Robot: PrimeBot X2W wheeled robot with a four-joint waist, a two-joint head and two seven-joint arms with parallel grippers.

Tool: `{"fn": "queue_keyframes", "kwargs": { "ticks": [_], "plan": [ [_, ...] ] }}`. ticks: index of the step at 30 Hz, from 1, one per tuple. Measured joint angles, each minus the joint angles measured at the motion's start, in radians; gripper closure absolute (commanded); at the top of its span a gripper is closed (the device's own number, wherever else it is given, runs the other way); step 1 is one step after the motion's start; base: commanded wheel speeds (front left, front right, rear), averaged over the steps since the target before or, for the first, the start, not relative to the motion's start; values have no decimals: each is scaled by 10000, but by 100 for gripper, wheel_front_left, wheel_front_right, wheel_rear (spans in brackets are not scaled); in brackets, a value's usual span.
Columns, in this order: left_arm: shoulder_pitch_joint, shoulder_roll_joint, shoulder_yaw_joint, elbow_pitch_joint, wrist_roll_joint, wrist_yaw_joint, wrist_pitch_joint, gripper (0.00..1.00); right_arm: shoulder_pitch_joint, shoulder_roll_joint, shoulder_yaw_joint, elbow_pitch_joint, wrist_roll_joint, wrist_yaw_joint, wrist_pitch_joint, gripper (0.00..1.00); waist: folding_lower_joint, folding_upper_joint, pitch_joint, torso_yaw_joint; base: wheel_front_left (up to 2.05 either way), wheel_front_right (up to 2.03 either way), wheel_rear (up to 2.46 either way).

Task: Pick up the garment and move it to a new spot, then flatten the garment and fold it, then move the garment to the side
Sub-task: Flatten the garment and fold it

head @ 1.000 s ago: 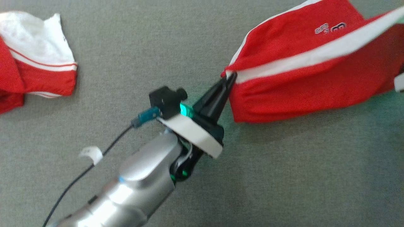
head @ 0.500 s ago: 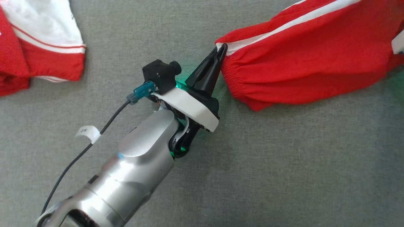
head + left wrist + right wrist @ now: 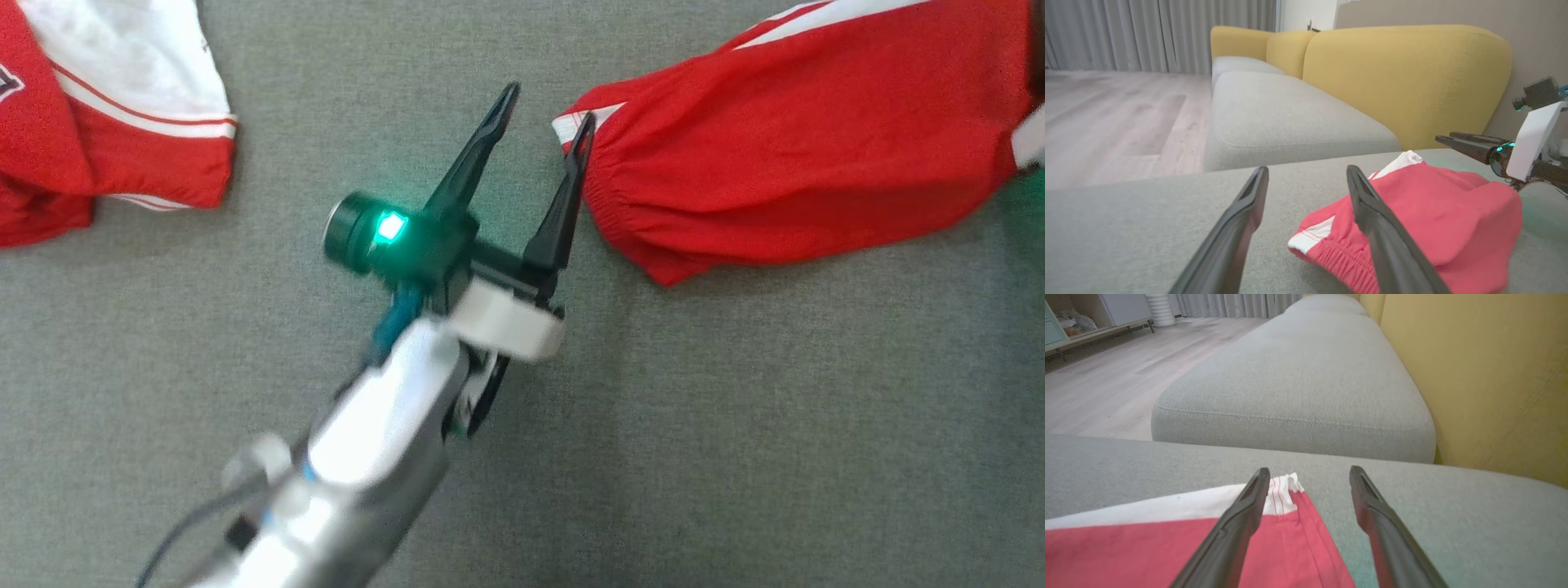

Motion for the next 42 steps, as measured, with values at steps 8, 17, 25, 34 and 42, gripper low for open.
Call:
{"fn": "queue_keyframes", "kwargs": {
  "ticks": [8, 17, 25, 34, 42],
  "plan": [
    [2309, 144, 1034, -2654, 2679, 1592, -4, 0, 973, -825, 784, -71, 2334, 0, 1848, 0, -1, 0, -154, 518, 0, 0, 0],
    [3863, 198, 1371, -3772, 3450, 1992, -12, 0, 1235, -1732, 940, 359, 3639, 0, 3444, 100, -1, 0, -546, 1475, 0, 0, 0],
    [4080, 261, 1488, -3762, 3666, 1937, -12, 0, 1670, -1590, 936, 497, 3998, 2, 2815, 100, 1, 0, -1136, 1405, 0, 0, 0],
    [4823, 548, 1797, -3733, 3664, 1847, -12, 0, 2583, -1407, 1436, 1062, 3682, 2, 2100, 100, 0, 0, -2014, 282, 0, 0, 0],
    [5090, 610, 1971, -3685, 3659, 1670, -12, 0, 2087, -1022, 1559, 585, 3359, 0, 1195, 100, -1, 0, -2657, -434, 0, 0, 0]
  ]
}}
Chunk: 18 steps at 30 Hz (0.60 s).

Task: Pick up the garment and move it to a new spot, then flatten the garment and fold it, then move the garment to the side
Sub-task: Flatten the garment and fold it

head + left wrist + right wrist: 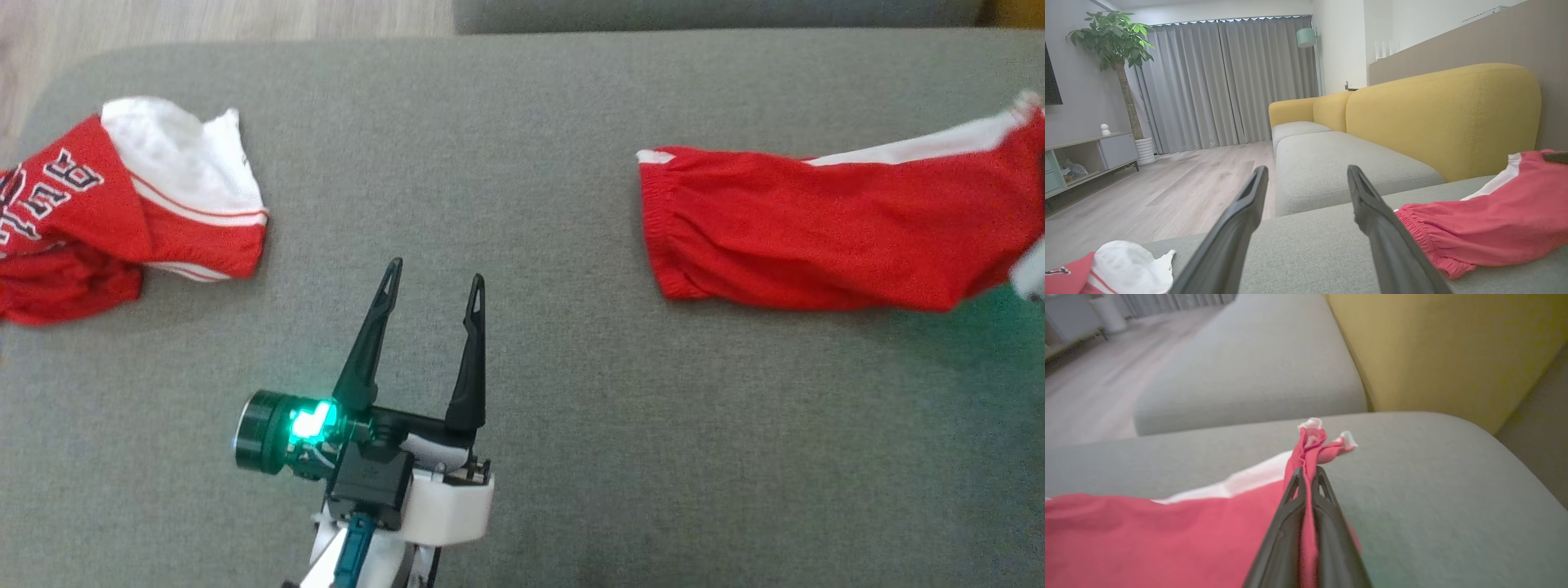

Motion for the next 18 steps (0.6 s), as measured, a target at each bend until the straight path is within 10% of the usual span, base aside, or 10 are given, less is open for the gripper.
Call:
{"fn": "queue_keyframes", "kwargs": {
  "ticks": [10, 17, 18],
  "plan": [
    [379, -44, 25, 155, -25, -178, 0, 0, -144, 1290, 658, -2569, -132, 0, -33, 100, 0, 0, -676, -226, 0, 0, 0],
    [378, -128, 75, 151, -33, -290, 0, 0, 433, 3685, 757, -2439, -663, 0, 56, 98, 1, 0, -707, 1, 0, 0, 0],
    [379, -153, 73, 151, -67, -314, 0, 0, 535, 4071, 662, -2307, -704, 0, -94, 66, 1, 0, -706, 48, 0, 0, 0]
  ]
}}
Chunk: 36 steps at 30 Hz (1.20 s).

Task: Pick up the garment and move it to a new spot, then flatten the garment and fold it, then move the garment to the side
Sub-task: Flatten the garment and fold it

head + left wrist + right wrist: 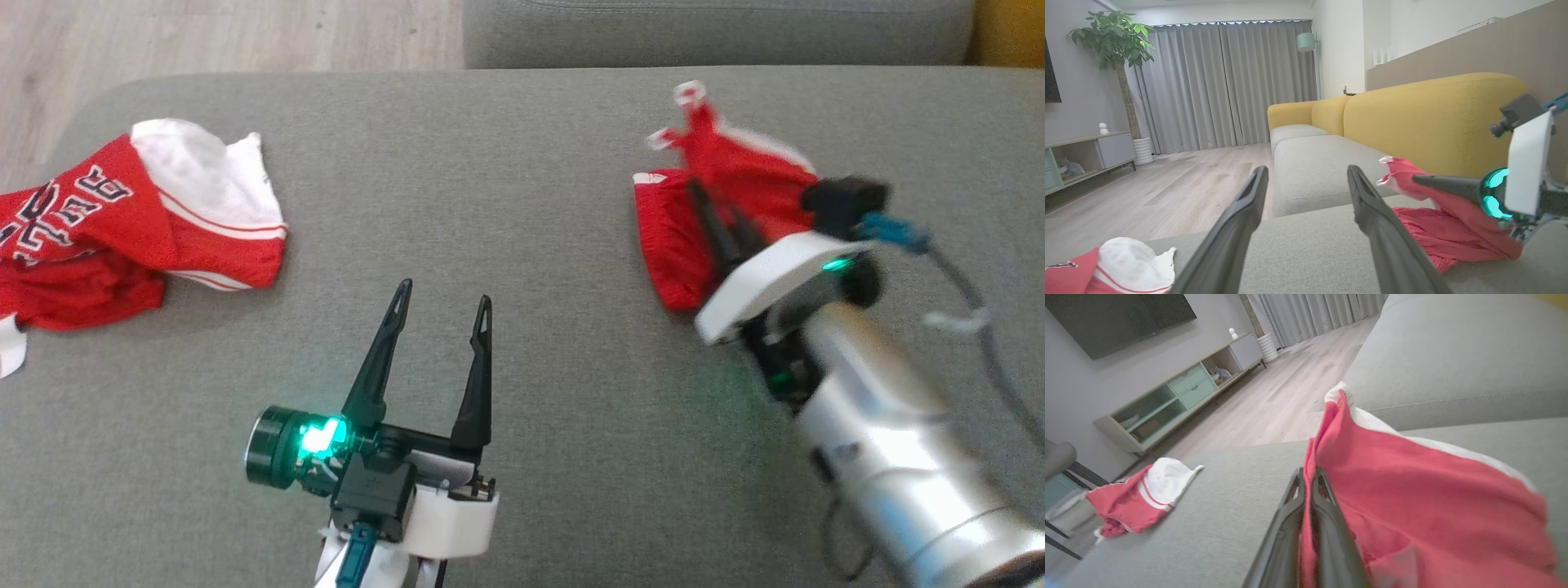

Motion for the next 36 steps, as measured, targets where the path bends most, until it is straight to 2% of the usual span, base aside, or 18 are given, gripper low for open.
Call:
{"fn": "queue_keyframes", "kwargs": {
  "ticks": [1, 3, 6, 9, 12, 13, 16, 19, 21, 24, 32, 36],
  "plan": [
    [-1, -17, -6, 2, -38, -31, 0, 0, 85, 366, -115, 134, -2, 0, -88, 0, 0, 0, -3, 52, 0, 0, 0],
    [0, -56, -8, 15, -52, -73, 0, 0, 245, 1091, -291, 305, -2, 0, -359, 0, 0, 0, -54, 196, 0, 0, 0],
    [20, -84, 6, 15, -61, -107, 0, 0, 352, 1129, -510, 46, -77, 0, -809, 0, 0, 0, -163, 287, 0, 0, 0],
    [156, -142, 40, 4, -63, -107, 0, 0, 571, 732, -1009, -395, -481, 0, -1137, 0, 0, 0, -305, 335, 0, 0, 0],
    [407, -161, 144, -21, -63, -94, 0, 0, 1173, -13, -1643, -1223, -938, 0, -1312, 0, 0, 0, -499, 356, 0, 0, 0],
    [407, -161, 144, -21, -63, -94, 0, 0, 1173, -13, -1643, -1223, -938, 0, -1312, 0, 0, 0, -499, 356, 0, 0, 0],
    [667, -174, 391, -96, -173, 23, 0, 0, 2243, -589, -2706, -2266, -1152, 0, -1394, 0, -1, 0, -753, 328, 0, 0, 0],
    [1051, -176, 665, -290, -303, 61, 0, 0, 3512, -970, -3628, -3517, -2240, 0, -1398, 0, -1, 0, -1019, 206, 0, 0, 0],
    [1293, -157, 750, -311, -303, 6, 2, 0, 4353, -878, -4318, -4119, -2445, 0, -1398, 0, -1, 0, -1213, 104, 0, 0, 0],
    [1765, -140, 1072, -307, -280, -21, 0, 0, 5647, -784, -4721, -4869, -3453, 0, -1398, 0, -2, 0, -1487, -64, 0, 0, 0],
    [2981, -88, 1933, 226, -203, 46, 6, 0, 7843, -113, -5125, -5496, -5308, 0, -1396, 0, -2, 0, -2222, -283, 0, 0, 0],
    [3662, -44, 2278, 671, -217, -284, 10, 0, 8514, 343, -5122, -5639, -5975, 0, -1396, 0, -2, 0, -2542, -329, 0, 0, 0]
  ]
}}
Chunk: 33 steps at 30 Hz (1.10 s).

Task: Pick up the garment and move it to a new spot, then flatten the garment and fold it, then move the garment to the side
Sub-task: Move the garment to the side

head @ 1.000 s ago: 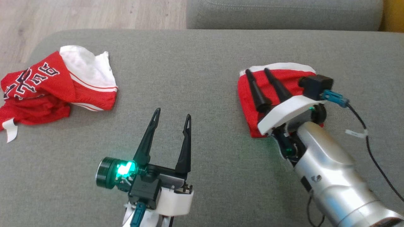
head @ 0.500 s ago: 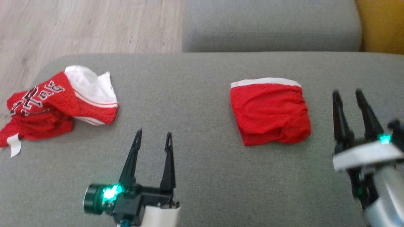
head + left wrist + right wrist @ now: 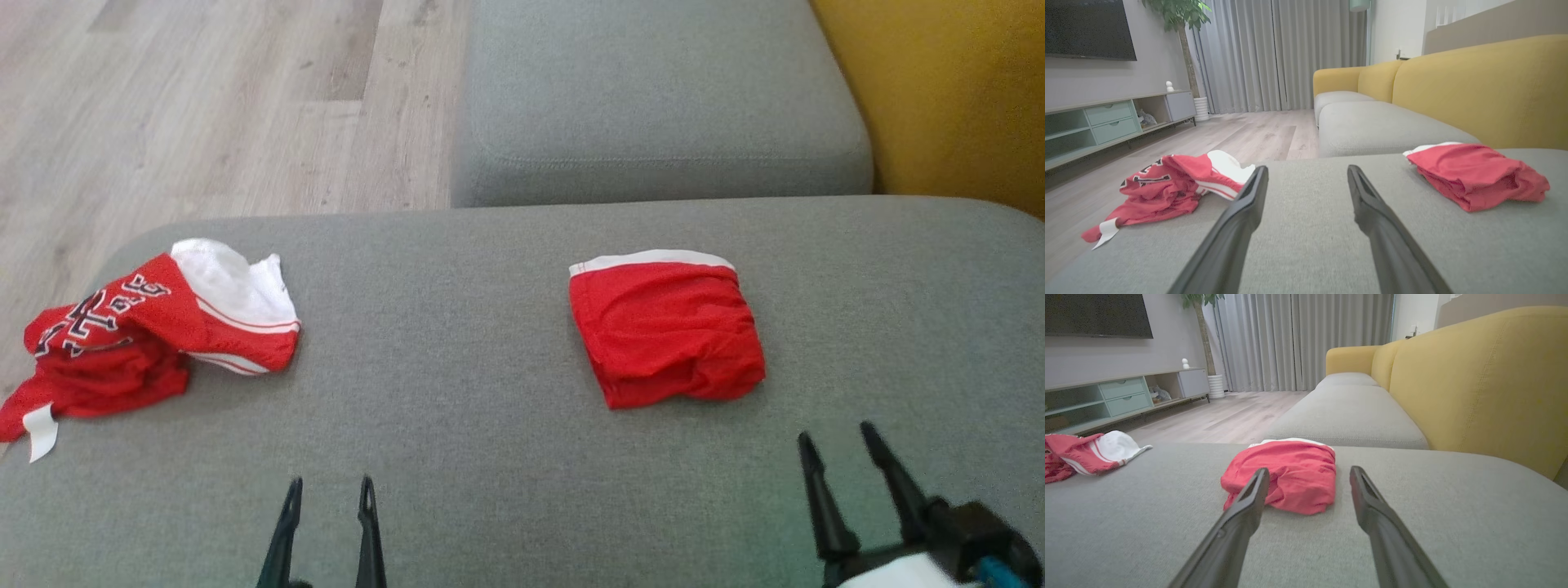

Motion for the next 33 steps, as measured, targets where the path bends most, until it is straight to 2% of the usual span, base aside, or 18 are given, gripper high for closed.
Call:
{"fn": "queue_keyframes", "kwargs": {
  "ticks": [5, 13, 33],
  "plan": [
    [332, 21, 127, 130, 128, -362, 2, 0, 361, 282, 77, 21, -387, 0, 0, 0, 0, 0, -225, -122, 0, 0, 0],
    [358, -4, 341, 140, 290, -629, 2, 0, 490, 520, 115, 75, -543, 0, 0, 0, 1, 0, -315, -186, 0, 0, 0],
    [369, -130, 539, 437, 378, -809, 2, 0, 486, 633, 100, 198, -554, 0, 0, 0, 2, 0, -346, -277, 0, 0, 0]
  ]
}}
